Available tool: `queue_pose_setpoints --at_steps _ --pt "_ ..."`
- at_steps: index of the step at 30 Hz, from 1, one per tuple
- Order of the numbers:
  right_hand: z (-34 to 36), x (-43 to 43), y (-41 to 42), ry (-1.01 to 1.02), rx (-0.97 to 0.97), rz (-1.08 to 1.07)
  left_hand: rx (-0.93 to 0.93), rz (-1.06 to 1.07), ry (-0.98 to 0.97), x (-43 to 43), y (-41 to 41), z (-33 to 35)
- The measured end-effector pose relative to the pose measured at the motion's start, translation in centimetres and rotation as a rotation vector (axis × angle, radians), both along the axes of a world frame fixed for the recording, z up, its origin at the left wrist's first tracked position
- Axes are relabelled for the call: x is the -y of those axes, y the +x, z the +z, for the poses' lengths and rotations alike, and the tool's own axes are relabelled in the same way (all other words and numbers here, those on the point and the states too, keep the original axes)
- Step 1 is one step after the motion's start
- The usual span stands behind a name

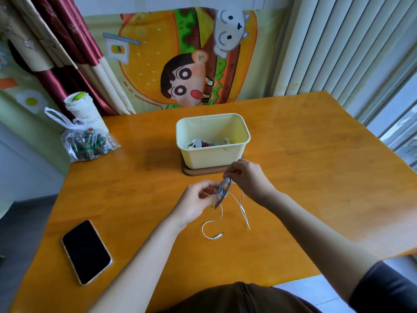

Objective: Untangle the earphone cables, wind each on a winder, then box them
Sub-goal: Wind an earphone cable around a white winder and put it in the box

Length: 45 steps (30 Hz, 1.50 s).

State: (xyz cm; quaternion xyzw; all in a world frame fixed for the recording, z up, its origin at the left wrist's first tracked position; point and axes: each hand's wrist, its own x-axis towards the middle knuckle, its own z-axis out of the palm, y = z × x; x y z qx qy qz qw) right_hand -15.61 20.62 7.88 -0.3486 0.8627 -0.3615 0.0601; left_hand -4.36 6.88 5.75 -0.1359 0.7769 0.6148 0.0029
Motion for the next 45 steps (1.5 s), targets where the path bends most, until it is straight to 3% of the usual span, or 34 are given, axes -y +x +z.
queue_pose_setpoints --at_steps 8,13,17,22,32,39,45 --pt "-1.8 -0.2 1.6 -0.114 0.379 -0.113 -0.057 0.186 0.335 0.1 -0.5 0.9" --pt "-2.0 0.7 3.7 -0.267 0.725 -0.132 -0.047 0.329 0.697 -0.1 -0.8 1.0" --pt "-2.0 1.3 4.4 -0.292 0.838 -0.139 -0.027 0.436 0.828 0.0 -0.9 1.0" --pt "-1.8 1.4 4.6 -0.276 0.756 -0.126 -0.028 0.532 0.810 0.4 -1.1 0.6" --pt "-1.5 1.2 4.8 -0.114 0.501 -0.062 -0.088 0.667 0.567 0.1 -1.2 0.5" --pt "-1.2 1.4 4.9 -0.091 0.416 -0.023 -0.003 0.710 0.714 0.4 -1.2 0.8" --pt "-0.5 1.5 5.3 -0.070 0.285 0.016 0.008 0.702 0.494 0.1 -1.1 -0.3"
